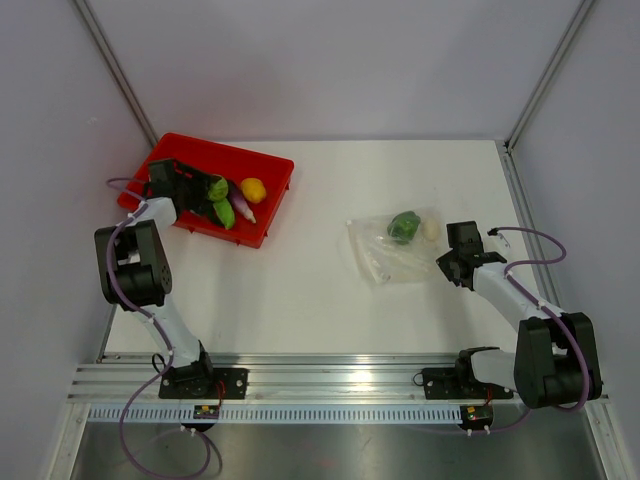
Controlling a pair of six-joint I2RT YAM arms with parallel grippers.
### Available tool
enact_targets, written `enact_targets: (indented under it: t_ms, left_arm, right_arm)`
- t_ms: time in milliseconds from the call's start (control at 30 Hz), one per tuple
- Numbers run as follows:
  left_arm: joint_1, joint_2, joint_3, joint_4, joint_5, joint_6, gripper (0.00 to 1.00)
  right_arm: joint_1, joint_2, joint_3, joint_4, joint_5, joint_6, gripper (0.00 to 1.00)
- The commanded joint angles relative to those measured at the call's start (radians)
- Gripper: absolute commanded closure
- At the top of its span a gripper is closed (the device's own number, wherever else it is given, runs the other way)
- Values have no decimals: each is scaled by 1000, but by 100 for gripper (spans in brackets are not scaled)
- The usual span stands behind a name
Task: Open the zip-top bag and remove the fake food
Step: Place the fake fruit in the bin.
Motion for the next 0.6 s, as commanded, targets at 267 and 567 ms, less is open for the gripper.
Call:
enact_targets:
  t_ms: [267,567]
  left_arm:
    - [18,17,30,-72,4,3,13]
    - [16,-43,42,-141,-34,14,1]
  right_arm:
    - [-5,-5,25,34,-3,-13,100]
    - [-5,-7,28,28,0,-19,100]
